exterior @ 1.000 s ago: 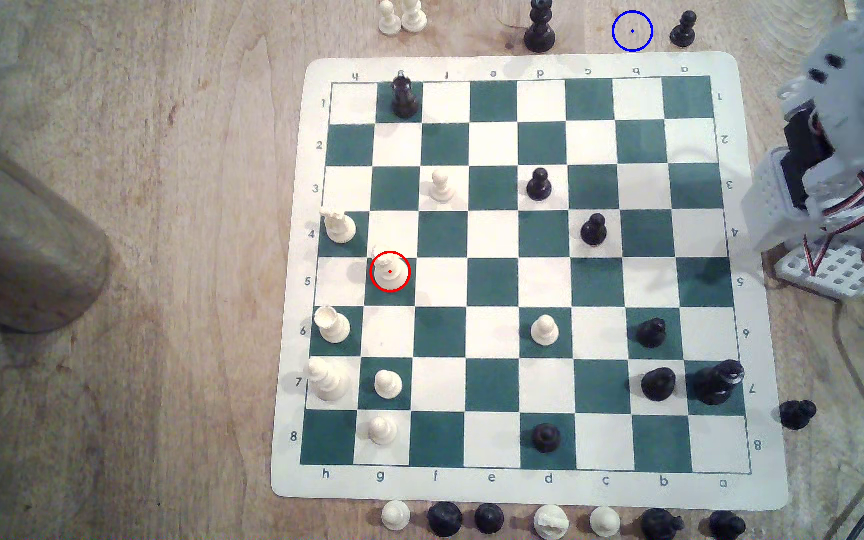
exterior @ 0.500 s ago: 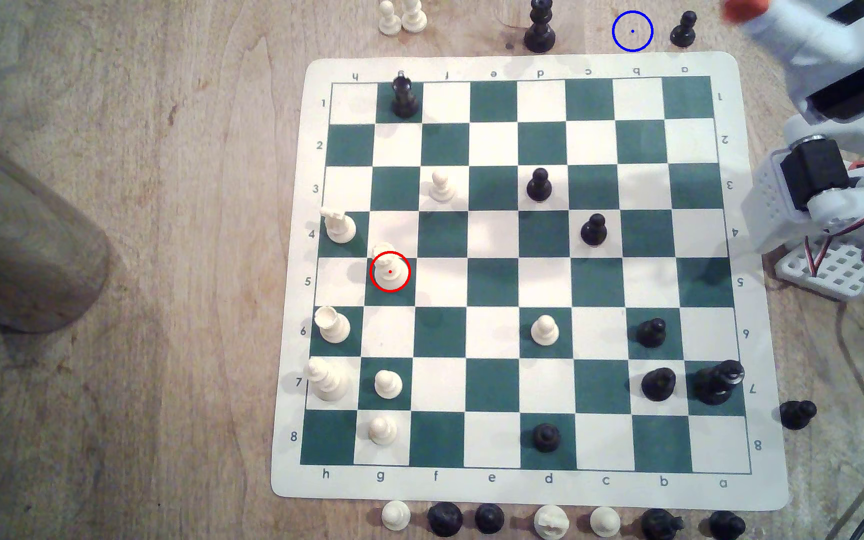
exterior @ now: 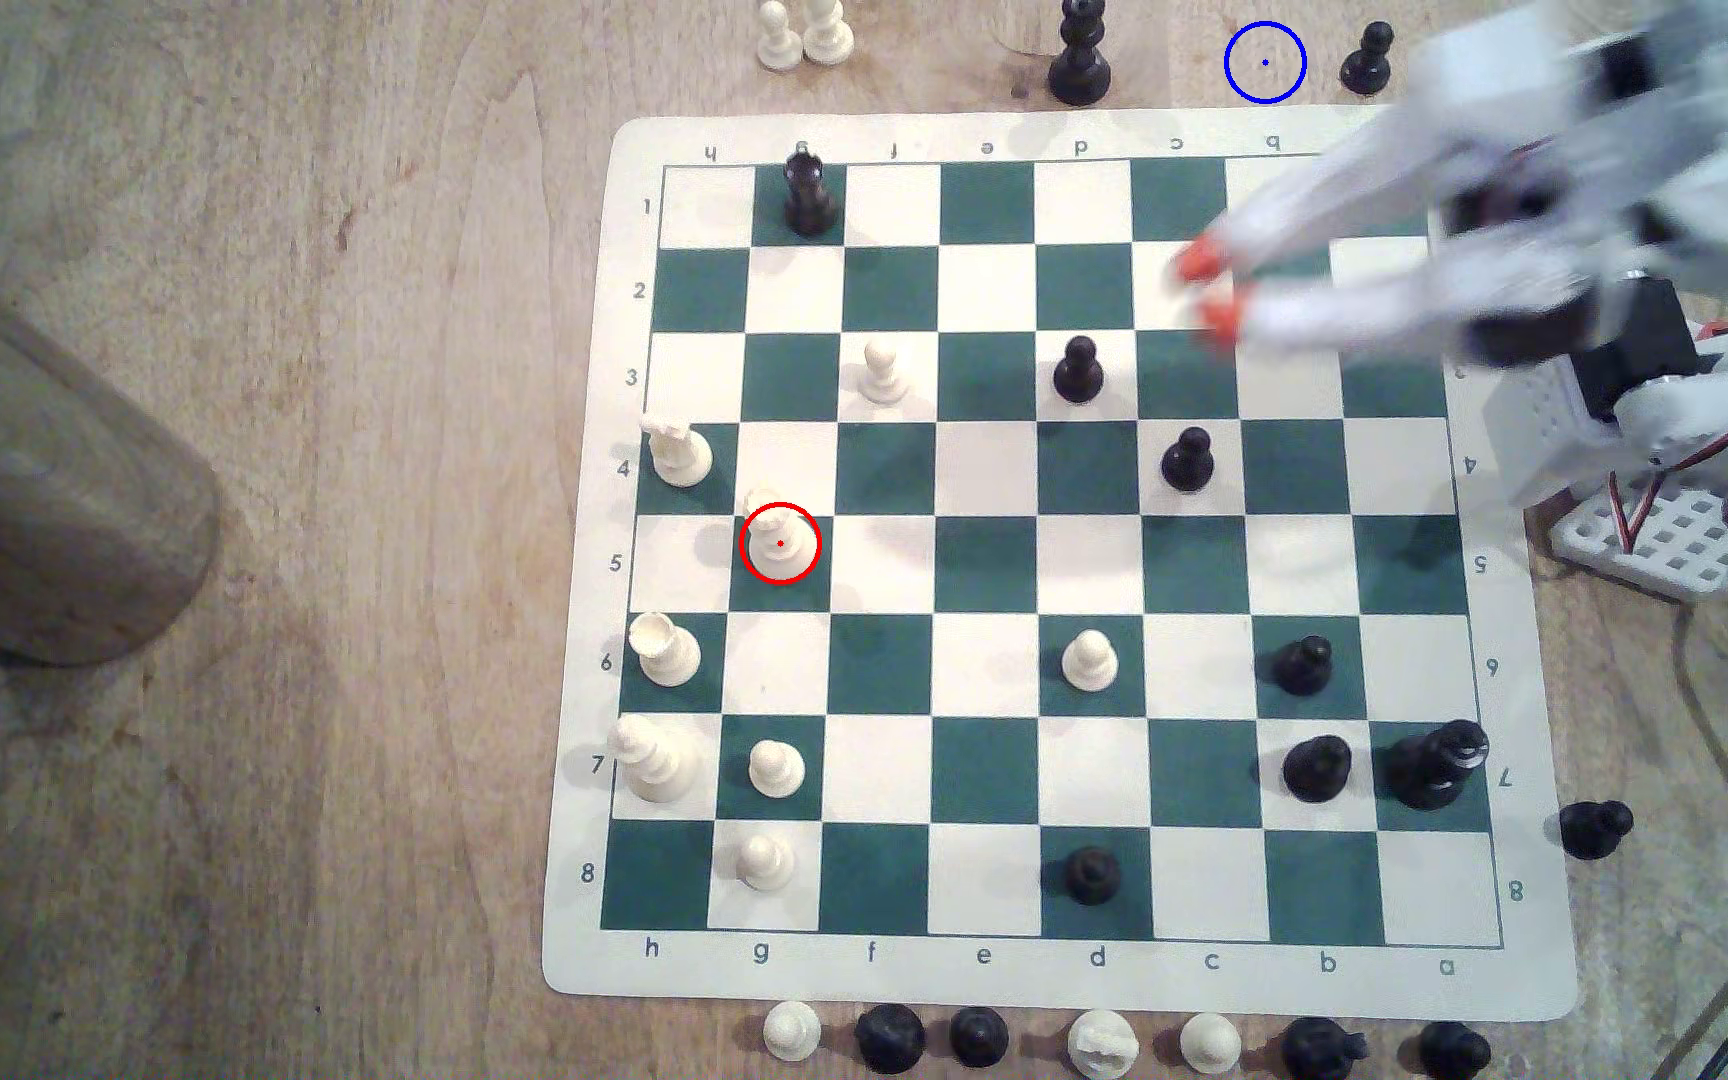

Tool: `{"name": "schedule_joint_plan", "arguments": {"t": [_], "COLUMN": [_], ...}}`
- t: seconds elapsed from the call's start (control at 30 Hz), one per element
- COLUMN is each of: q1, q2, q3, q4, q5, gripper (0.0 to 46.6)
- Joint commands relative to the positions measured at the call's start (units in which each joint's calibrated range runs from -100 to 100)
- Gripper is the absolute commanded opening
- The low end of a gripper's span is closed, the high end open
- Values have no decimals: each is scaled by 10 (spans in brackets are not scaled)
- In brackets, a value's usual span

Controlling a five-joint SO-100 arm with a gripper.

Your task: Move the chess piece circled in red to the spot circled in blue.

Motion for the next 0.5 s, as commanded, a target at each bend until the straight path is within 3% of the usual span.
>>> {"name": "schedule_joint_plan", "arguments": {"t": [0.0,0.17,0.23,0.33,0.47], "q1": [-15,-24,-25,-25,-16], "q2": [129,280,348,405,527], "q3": [-67,-176,-224,-264,-367], "q4": [-67,-67,-66,-61,-50], "q5": [-45,-67,-69,-69,-86], "gripper": [186,180,156,158,179]}}
